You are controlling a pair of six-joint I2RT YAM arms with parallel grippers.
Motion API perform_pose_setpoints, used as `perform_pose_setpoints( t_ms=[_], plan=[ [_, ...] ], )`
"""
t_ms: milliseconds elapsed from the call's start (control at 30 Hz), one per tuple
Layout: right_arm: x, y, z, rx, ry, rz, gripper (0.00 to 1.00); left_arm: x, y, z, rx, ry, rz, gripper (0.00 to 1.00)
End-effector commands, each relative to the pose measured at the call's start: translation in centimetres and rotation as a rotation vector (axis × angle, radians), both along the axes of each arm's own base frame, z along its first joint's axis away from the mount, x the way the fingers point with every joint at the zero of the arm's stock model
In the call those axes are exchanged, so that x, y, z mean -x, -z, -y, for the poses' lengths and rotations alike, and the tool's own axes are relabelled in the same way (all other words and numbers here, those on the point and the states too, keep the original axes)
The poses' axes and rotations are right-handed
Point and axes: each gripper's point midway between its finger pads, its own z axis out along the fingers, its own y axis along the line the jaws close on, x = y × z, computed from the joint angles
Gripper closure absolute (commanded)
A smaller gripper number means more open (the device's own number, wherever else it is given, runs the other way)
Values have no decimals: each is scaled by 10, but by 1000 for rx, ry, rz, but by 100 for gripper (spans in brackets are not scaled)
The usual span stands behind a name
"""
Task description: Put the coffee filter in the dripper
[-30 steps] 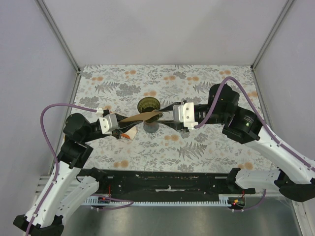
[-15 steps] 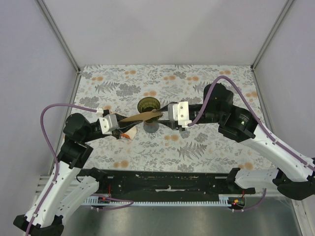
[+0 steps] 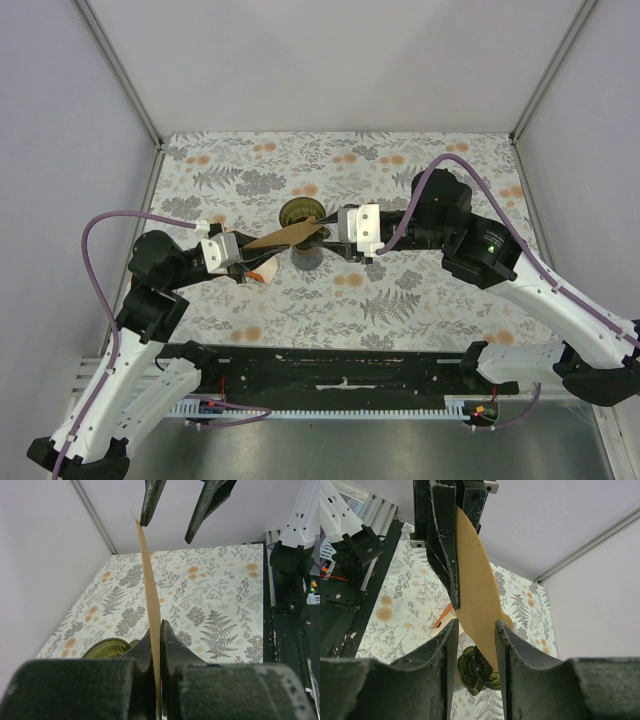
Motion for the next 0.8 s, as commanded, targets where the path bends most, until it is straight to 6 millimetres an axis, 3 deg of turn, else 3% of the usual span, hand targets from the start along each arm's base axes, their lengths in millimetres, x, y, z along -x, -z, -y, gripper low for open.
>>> perform_pose_setpoints(
  t_ms=[0,400,767],
  plan=[
    [7,-27,4,-61,-18,43,57,4,-16,-2,13,7,68,98],
    [5,-31,4,-66,-6,52,51,3,-16,-1,13,9,68,98],
    [2,-24,-1,-51,-11,31,57,5,-18,-1,17,11,69,98]
  ],
)
